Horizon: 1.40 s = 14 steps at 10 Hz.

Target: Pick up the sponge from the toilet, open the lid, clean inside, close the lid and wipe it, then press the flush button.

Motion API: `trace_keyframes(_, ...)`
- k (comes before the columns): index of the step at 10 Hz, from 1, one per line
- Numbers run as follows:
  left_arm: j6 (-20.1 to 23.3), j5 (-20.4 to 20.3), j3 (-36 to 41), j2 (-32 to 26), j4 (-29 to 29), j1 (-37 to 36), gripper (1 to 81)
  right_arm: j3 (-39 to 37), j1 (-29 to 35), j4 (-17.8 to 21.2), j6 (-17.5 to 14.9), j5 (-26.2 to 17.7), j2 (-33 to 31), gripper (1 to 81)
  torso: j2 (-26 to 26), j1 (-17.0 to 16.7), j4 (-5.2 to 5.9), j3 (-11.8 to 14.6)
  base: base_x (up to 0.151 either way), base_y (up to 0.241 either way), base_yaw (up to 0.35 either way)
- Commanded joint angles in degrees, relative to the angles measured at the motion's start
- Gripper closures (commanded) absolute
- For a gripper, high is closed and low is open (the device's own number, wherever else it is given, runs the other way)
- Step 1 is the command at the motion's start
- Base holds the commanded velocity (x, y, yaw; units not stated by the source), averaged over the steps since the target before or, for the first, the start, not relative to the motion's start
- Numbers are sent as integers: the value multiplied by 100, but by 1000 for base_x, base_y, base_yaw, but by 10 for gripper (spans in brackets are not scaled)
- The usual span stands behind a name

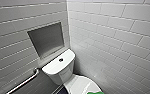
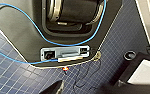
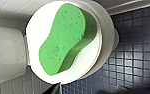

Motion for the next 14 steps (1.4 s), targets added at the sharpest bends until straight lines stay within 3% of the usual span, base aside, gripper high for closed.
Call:
trace_keyframes(1,10,478,69,8,-29,202,10,75,602,-35,167,-154,-85,10,-536,347,0,6,0,0,0)
trace_keyframes(2,1,478,69,-1,-37,202,10,40,628,-43,175,-154,-15,10,-177,113,0,-20,0,0,0)
trace_keyframes(3,-25,478,69,-1,-37,211,10,-13,629,-43,176,-154,55,10,-374,234,0,-564,0,0,0)
trace_keyframes(6,-34,478,69,-1,-29,185,10,-127,646,-52,176,-154,222,10,-567,343,0,-834,0,0,0)
trace_keyframes(8,-34,478,60,-1,-29,176,10,-109,769,-43,176,-154,196,10,-575,360,0,-680,0,0,0)
trace_keyframes(10,-34,478,60,8,-37,176,10,153,1041,-26,176,-154,99,10,-575,363,0,-811,0,0,0)
trace_keyframes(14,-43,478,60,26,-37,150,10,295,1463,114,184,-234,99,10,-575,367,0,-813,0,0,0)
